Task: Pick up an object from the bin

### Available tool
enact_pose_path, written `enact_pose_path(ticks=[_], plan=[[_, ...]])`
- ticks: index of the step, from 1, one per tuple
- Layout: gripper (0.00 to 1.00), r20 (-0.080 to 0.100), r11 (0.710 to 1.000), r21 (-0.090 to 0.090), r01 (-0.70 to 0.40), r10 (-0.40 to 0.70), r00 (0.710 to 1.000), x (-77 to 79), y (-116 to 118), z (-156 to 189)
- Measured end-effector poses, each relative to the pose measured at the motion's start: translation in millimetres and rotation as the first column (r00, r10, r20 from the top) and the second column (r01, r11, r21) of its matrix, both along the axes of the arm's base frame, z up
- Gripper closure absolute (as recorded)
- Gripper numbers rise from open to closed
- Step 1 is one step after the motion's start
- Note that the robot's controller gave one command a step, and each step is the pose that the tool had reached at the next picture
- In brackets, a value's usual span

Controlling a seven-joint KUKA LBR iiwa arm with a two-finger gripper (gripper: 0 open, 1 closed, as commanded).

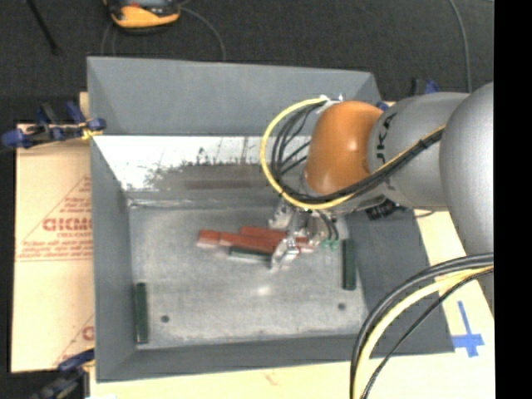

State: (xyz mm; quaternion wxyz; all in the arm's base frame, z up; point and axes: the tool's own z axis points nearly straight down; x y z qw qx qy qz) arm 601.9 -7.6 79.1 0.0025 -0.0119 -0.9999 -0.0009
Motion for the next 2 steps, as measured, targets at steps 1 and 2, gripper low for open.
enact_pose_path(ticks=[1,2], plan=[[1.00,0.000,1.000,0.000,0.000,0.000,1.000,0.0,0.0,0.0],[1.00,-0.001,1.000,0.000,0.000,0.000,1.000,-1.2,0.0,2.3]])
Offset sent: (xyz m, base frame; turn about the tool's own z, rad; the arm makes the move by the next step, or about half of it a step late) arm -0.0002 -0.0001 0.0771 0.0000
